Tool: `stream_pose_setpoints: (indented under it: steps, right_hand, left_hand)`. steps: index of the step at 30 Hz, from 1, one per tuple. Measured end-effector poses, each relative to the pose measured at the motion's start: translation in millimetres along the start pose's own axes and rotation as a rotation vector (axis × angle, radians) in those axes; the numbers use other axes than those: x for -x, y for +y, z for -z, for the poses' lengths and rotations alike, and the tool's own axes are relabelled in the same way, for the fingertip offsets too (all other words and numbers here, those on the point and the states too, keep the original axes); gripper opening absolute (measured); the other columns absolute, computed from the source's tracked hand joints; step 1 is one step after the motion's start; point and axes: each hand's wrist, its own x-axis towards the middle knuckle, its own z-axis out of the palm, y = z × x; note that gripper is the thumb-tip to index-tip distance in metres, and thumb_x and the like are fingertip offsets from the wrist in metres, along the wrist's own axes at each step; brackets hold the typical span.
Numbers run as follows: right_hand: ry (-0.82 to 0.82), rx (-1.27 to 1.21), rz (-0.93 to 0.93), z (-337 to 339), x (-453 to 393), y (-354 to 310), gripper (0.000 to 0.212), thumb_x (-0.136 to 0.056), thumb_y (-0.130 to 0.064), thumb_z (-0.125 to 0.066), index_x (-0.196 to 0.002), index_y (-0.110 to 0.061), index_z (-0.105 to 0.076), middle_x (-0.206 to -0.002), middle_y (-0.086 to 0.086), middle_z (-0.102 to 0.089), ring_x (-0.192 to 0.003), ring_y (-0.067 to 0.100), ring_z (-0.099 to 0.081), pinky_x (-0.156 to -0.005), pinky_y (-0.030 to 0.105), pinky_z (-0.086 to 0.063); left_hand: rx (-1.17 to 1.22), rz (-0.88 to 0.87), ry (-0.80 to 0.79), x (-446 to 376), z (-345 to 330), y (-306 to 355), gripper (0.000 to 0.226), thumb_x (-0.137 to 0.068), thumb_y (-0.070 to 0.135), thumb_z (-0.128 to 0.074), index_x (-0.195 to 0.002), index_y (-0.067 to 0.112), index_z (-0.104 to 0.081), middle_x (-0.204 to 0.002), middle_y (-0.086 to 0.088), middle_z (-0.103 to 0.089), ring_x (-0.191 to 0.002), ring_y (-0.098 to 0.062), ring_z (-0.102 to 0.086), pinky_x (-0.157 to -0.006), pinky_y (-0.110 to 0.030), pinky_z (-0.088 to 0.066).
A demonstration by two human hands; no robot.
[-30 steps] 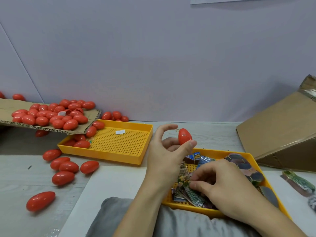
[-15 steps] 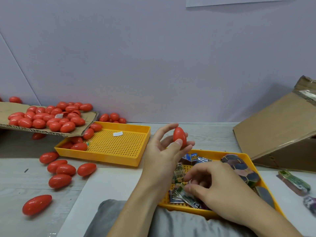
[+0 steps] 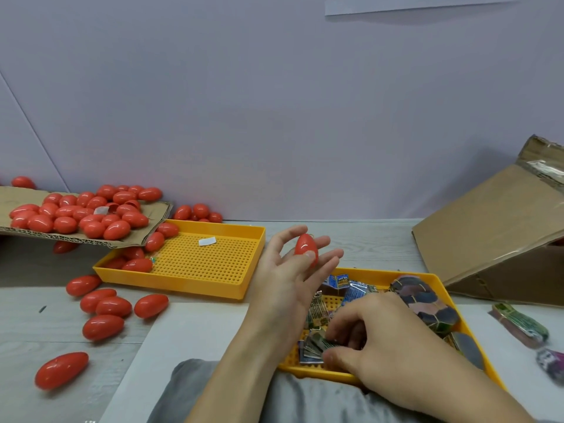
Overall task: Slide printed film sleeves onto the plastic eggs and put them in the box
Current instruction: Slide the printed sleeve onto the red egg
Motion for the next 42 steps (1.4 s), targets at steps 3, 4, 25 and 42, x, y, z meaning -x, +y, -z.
stream_pose_setpoints:
  steps: [3, 4, 25, 42]
  right_hand:
    - [0.029, -0.003, 0.028, 1.6, 1.0, -2.1, 0.012, -0.083, -0.034, -0.067, -0.079, -0.027, -0.076, -0.072, -0.016, -0.069, -0.075, -0.002, -0.064, -0.063, 0.014, -0.052]
    - [0.041, 0.015, 0.028, 1.1, 1.0, -2.9, 0.014, -0.083, -0.032, -0.065, -0.078, -0.026, -0.076, -0.072, -0.014, -0.07, -0.076, -0.002, -0.063, -0.065, 0.016, -0.053]
    - [0.302, -0.385, -0.102, 7.1, -4.2, 6.4, 0.017, -0.086, -0.03, -0.071, -0.07, -0.025, -0.072, -0.064, -0.009, -0.07, -0.058, 0.002, -0.063, -0.056, 0.015, -0.048]
    - [0.512, -0.784, -0.261, 5.8, -9.2, 13.8, 0.013, -0.091, -0.025, -0.067, -0.082, -0.021, -0.076, -0.071, -0.006, -0.074, -0.063, 0.006, -0.07, -0.046, 0.012, -0.046]
  left_hand:
    - [0.107, 0.039, -0.002, 0.4, -0.8, 4.0, 0.03, -0.094, -0.009, -0.044, -0.118, 0.002, -0.059, -0.11, -0.027, -0.067, -0.098, -0.041, -0.071, -0.073, -0.033, -0.061]
    - [0.115, 0.039, 0.002, 0.5, -1.4, 4.7, 0.029, -0.095, -0.008, -0.045, -0.118, 0.001, -0.058, -0.109, -0.027, -0.067, -0.098, -0.041, -0.071, -0.072, -0.033, -0.061]
    - [0.23, 0.087, 0.019, 0.9, -0.4, 8.5, 0.036, -0.079, 0.008, -0.053, -0.114, 0.004, -0.056, -0.08, -0.01, -0.051, -0.064, -0.018, -0.046, -0.056, -0.027, -0.042]
    - [-0.497, 0.01, -0.112, 0.0, -0.1, -9.7, 0.014, -0.079, 0.03, -0.072, -0.082, 0.017, -0.075, -0.064, 0.0, -0.053, -0.048, -0.011, -0.043, -0.049, -0.025, -0.041]
